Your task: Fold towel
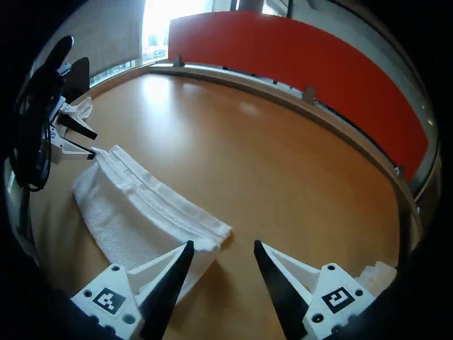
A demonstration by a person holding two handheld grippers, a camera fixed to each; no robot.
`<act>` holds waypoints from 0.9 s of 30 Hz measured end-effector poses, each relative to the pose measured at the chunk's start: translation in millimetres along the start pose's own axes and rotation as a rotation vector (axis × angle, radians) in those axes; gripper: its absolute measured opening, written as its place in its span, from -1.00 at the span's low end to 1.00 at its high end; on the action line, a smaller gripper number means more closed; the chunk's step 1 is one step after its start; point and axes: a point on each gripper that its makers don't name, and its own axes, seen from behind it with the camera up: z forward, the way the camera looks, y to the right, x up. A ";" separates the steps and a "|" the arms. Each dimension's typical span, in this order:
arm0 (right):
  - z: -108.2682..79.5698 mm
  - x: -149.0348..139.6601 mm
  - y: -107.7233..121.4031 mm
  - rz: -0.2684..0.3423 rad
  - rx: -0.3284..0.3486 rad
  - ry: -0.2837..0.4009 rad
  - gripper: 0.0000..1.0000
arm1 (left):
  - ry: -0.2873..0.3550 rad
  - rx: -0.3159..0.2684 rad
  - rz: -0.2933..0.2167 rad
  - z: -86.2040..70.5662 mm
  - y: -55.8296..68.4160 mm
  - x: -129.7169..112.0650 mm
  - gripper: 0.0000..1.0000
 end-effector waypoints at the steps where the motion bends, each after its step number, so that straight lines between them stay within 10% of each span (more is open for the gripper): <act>1: 0.2 0.8 0.5 -0.001 -0.001 0.002 0.64 | 0.002 0.004 -0.001 0.2 -1.2 0.8 0.56; 9: -2.3 7.8 5.0 -0.007 -0.011 0.021 1.00 | 0.013 0.017 -0.008 -2.5 -7.3 6.1 0.56; 27: -26.9 -1.7 -14.5 -0.006 0.016 0.036 1.00 | 0.022 -0.005 -0.048 -25.6 3.1 -9.6 0.56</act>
